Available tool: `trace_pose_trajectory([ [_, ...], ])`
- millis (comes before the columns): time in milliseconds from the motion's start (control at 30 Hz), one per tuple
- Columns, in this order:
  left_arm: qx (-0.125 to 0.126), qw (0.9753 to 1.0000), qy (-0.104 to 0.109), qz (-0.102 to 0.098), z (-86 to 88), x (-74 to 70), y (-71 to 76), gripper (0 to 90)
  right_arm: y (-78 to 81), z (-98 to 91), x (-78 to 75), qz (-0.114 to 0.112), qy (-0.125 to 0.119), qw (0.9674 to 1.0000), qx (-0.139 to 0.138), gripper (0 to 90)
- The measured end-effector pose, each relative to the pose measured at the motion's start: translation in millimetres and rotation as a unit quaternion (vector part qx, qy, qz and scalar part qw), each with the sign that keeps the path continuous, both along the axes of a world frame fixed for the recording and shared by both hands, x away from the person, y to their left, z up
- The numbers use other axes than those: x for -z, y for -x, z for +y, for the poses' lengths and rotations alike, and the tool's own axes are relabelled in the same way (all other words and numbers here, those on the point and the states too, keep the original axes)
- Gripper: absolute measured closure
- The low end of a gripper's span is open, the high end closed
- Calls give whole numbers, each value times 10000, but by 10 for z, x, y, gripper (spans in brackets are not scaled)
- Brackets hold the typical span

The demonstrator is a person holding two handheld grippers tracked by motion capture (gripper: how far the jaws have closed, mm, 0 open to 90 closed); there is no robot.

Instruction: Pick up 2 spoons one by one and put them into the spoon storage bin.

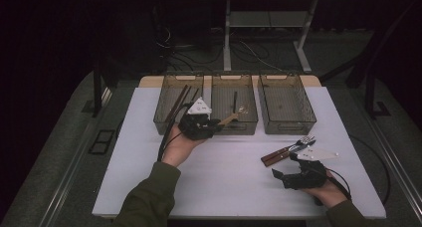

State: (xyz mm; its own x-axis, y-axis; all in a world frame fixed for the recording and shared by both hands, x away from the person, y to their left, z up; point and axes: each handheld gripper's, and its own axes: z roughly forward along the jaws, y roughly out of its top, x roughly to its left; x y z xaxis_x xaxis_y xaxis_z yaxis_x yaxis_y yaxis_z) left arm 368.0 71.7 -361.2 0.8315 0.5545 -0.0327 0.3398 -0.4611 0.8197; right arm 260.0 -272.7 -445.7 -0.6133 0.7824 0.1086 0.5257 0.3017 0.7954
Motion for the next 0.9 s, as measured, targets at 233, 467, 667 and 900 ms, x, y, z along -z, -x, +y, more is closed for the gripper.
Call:
trace_pose_trajectory([
  [233, -207, 9998, -6, 43, -73, -8, -191, 733, 5, -7, -7, 7, -11, 10000, -19, 108],
  [467, -391, 9989, -171, 190, -131, 42, -377, 732, 1, -2, -3, -22, -1, 10000, -18, 108],
  [667, -582, 9975, -222, 328, -152, 90, -522, 731, -1, -7, -2, -23, -7, 10000, -20, 108],
  [900, -691, 9957, -461, 411, -218, 130, -647, 731, 1, -12, -10, -14, -26, 10000, -36, 108],
])
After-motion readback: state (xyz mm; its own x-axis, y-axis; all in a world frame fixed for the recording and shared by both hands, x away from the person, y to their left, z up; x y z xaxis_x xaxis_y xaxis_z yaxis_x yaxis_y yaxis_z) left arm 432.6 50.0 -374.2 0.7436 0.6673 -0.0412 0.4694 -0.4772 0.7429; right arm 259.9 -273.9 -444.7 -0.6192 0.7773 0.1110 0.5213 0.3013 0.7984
